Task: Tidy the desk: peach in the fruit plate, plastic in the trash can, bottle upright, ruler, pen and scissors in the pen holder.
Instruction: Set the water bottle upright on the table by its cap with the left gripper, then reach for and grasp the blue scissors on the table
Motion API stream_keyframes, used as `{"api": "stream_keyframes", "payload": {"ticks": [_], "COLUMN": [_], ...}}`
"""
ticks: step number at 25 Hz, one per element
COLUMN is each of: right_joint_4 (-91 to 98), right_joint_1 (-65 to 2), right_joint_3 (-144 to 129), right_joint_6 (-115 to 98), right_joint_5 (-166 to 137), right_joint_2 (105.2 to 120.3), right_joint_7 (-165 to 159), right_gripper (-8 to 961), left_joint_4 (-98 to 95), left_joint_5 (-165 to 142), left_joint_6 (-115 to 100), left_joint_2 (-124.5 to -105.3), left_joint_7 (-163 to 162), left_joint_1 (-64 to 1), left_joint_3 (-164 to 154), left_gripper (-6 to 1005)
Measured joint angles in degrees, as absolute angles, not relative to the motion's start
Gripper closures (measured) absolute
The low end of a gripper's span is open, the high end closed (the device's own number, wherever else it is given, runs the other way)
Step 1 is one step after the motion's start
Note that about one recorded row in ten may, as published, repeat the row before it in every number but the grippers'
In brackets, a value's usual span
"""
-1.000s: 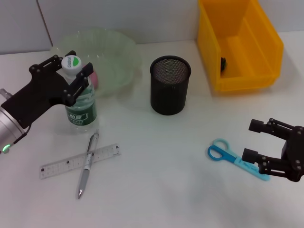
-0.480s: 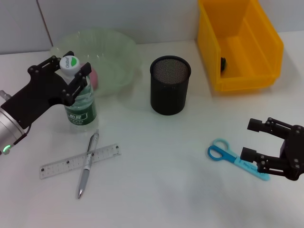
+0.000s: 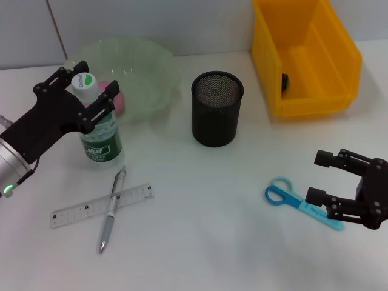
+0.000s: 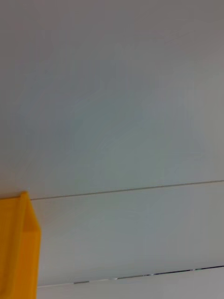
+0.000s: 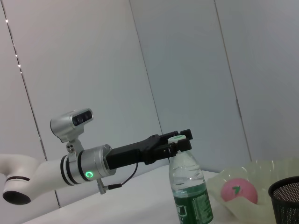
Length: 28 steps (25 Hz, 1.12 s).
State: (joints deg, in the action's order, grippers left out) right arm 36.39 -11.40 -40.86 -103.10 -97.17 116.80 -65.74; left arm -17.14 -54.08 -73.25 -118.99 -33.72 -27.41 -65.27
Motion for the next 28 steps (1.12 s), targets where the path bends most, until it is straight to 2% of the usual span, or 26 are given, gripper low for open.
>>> {"api": "stream_keyframes", "payload": {"ticks": [7, 10, 18, 23, 28], "right_joint_4": [36.55, 36.57, 36.83, 37.47, 48.00], "right_joint_1": [-11.45, -11.43, -11.88, -12.97, -14.02], "right_joint_3": [-40.74, -40.55, -39.20, -37.46, -37.40], "right_joint_6": [-103.36, -103.40, -103.04, -102.69, -101.32], "right_joint_5": [-97.21, -97.21, -96.87, -97.13, -101.62], "right_joint_2": [116.80, 116.80, 116.69, 116.36, 116.32], "right_joint_7": [-65.74, -65.74, -67.32, -71.93, -87.41], "right_gripper": [132, 132, 132, 132, 133], "left_joint_4": [-17.57, -17.91, -24.48, -28.90, -34.33], "left_joint_5": [-54.11, -54.12, -54.60, -55.81, -65.17], "left_joint_6": [-73.66, -73.72, -75.51, -80.42, -87.28], "left_joint_2": [-118.67, -118.59, -118.37, -118.03, -117.96], "left_joint_7": [-36.26, -36.60, -38.61, -39.81, -40.52], "left_joint_1": [-27.00, -26.49, -20.13, -13.27, -7.12], "left_joint_3": [-64.92, -64.79, -66.63, -70.35, -71.76], "left_gripper": [319, 214, 214, 214, 215]}}
